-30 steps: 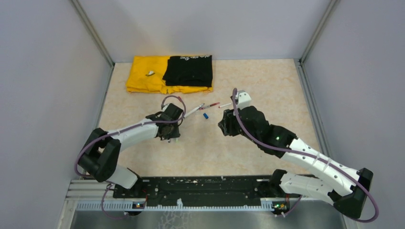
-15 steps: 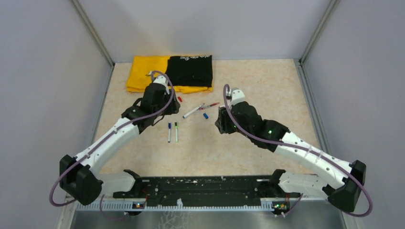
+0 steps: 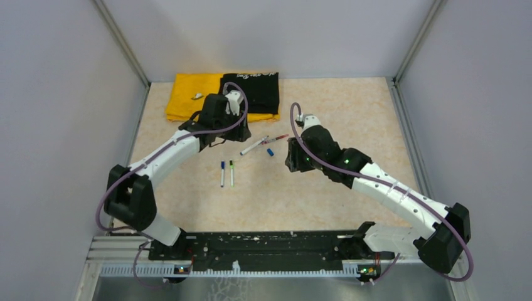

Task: Insert the pens into the pen caps
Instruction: Pick up the pen from the center of the board.

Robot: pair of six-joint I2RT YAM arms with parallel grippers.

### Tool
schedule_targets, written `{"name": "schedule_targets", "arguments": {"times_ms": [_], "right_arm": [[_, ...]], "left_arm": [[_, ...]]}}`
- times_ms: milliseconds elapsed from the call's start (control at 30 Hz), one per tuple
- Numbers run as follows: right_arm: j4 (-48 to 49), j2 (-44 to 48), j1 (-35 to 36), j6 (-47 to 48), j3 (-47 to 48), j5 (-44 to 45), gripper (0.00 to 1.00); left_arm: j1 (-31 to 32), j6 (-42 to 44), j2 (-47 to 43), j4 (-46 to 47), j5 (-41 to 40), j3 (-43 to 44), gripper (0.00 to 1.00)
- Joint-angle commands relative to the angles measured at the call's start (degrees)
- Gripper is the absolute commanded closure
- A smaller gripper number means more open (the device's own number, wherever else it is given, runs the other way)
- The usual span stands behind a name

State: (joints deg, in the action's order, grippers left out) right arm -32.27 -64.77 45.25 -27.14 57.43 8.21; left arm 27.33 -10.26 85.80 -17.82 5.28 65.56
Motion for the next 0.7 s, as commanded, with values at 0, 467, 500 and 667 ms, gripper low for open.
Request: {"name": "schedule_targets", "arguments": {"times_ms": [0,467,500,667], "right_arm": [[1.4,0.3,-0.3,-0.6,0.0,-2.3,0.55],[1.7,2.3,-0.3,-0.1,-3.1,-3.7,0.55],[1.6,2.2,-0.3,-0.1,-3.0,-3.5,0.55],[1.0,2.3,-0.3,0.1,-2.8,-2.9,0.55]], "left_arm": [[-1.1,5.2,8.0,1.9,8.7,5.6,0.41],[-1.1,18.2,23.3,-7.0,8.9,16.5,0.48],[-1.1,18.2,23.5,-6.5,9.2,16.4,0.48],[-1.1,19.5,25.1,-6.6,8.1,16.4,0.47]]}}
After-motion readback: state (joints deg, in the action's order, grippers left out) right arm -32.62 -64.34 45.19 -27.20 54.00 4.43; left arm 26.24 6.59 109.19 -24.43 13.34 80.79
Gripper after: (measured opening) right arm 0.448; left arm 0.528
